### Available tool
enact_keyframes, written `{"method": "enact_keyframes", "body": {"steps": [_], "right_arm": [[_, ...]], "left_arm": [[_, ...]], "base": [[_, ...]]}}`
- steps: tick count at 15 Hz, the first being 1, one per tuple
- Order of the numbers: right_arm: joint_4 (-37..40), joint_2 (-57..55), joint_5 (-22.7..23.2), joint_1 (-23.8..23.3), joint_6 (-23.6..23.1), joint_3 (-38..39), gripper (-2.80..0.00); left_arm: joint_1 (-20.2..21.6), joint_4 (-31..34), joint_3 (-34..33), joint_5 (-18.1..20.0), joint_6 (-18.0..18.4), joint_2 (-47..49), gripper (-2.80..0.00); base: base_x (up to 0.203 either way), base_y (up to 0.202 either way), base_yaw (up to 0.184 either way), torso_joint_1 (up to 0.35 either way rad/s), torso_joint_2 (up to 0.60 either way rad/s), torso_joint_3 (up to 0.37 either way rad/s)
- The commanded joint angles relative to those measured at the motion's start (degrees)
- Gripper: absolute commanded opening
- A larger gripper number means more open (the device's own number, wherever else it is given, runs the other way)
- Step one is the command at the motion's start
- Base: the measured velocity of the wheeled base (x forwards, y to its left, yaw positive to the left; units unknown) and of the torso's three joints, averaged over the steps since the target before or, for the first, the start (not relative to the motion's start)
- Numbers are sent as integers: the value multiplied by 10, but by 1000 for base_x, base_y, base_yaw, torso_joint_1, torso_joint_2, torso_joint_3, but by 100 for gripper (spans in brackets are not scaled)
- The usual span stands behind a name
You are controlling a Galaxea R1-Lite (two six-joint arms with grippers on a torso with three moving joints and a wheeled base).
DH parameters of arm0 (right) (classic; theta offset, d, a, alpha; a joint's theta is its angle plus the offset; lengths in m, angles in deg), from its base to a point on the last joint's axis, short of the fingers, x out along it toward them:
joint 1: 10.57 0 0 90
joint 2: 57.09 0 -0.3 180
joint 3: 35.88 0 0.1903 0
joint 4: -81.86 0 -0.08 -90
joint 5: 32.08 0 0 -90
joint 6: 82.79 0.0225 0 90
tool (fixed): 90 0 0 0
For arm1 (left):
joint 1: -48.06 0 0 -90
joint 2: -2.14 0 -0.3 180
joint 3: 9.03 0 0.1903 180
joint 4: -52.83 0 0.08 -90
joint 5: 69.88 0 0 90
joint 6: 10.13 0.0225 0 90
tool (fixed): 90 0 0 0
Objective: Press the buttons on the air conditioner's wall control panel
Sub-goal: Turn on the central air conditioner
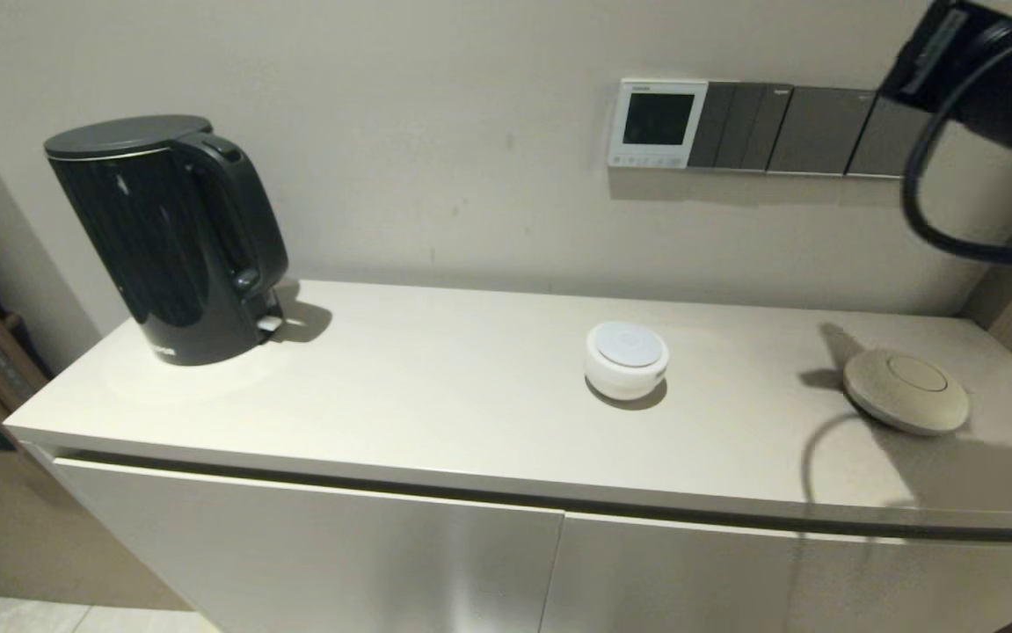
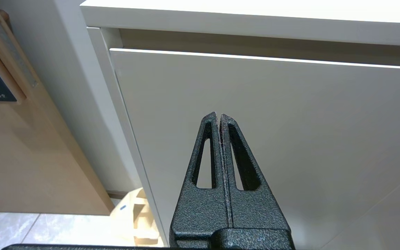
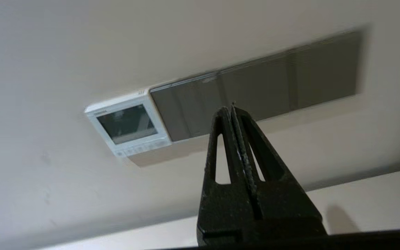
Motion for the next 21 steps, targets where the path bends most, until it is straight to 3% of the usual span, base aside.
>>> {"method": "enact_keyframes", "body": {"steps": [1, 5, 8, 21], "right_arm": [[-26, -119, -8, 2, 23, -34, -280], [-103, -186, -5, -1, 26, -89, -280], [-106, -197, 19, 9, 15, -98, -280], [-106, -253, 22, 29, 23, -119, -280]], "left_arm": [[0, 0, 0, 0, 0, 0, -280], [1, 0, 0, 0, 0, 0, -280], [1, 0, 0, 0, 0, 0, -280], [0, 0, 0, 0, 0, 0, -280]], "base": [[0, 0, 0, 0, 0, 0], [0, 0, 0, 0, 0, 0], [0, 0, 0, 0, 0, 0], [0, 0, 0, 0, 0, 0]]}}
